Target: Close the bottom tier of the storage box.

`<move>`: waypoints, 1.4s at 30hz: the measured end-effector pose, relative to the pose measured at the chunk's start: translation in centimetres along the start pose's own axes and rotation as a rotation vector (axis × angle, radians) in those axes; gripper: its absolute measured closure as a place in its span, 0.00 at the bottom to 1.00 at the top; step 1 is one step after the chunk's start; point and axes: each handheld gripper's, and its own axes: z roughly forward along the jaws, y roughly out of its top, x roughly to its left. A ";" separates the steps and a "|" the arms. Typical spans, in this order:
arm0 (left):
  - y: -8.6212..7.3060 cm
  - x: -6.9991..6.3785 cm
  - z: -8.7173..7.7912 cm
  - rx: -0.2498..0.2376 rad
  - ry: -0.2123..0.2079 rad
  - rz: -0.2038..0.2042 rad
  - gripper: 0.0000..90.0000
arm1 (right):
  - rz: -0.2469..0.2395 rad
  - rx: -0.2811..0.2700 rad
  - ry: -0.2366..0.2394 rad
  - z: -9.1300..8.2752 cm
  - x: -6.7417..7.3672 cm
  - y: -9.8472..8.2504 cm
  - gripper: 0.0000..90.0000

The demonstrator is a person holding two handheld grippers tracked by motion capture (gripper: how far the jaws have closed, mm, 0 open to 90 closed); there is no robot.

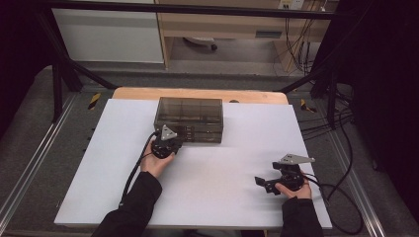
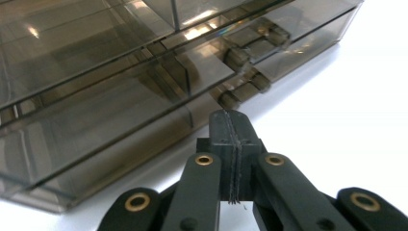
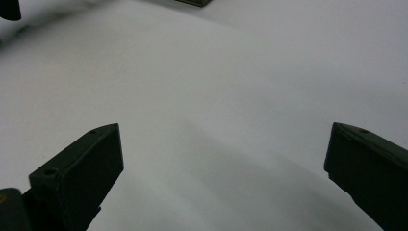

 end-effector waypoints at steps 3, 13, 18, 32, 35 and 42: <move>-0.2 0.0 -0.8 0.001 -0.018 -0.003 0.97 | 0.001 0.000 0.000 0.0 0.0 0.0 0.01; -1.5 0.2 -3.2 0.011 -0.054 0.002 0.78 | -0.002 0.000 0.000 0.0 0.0 0.0 0.01; -2.3 0.5 -4.2 0.002 -0.061 0.005 0.65 | -0.003 0.001 0.000 0.1 0.0 0.0 0.01; -4.1 1.1 -7.3 0.002 -0.071 0.024 0.26 | -0.004 0.004 0.002 0.1 0.0 0.0 0.01; -4.8 1.3 -7.9 0.001 -0.050 0.026 0.21 | -0.007 0.006 0.003 0.2 0.0 0.0 0.01; -6.5 2.0 -9.3 0.012 -0.031 0.028 0.11 | -0.004 0.006 0.001 0.2 0.0 -0.1 0.01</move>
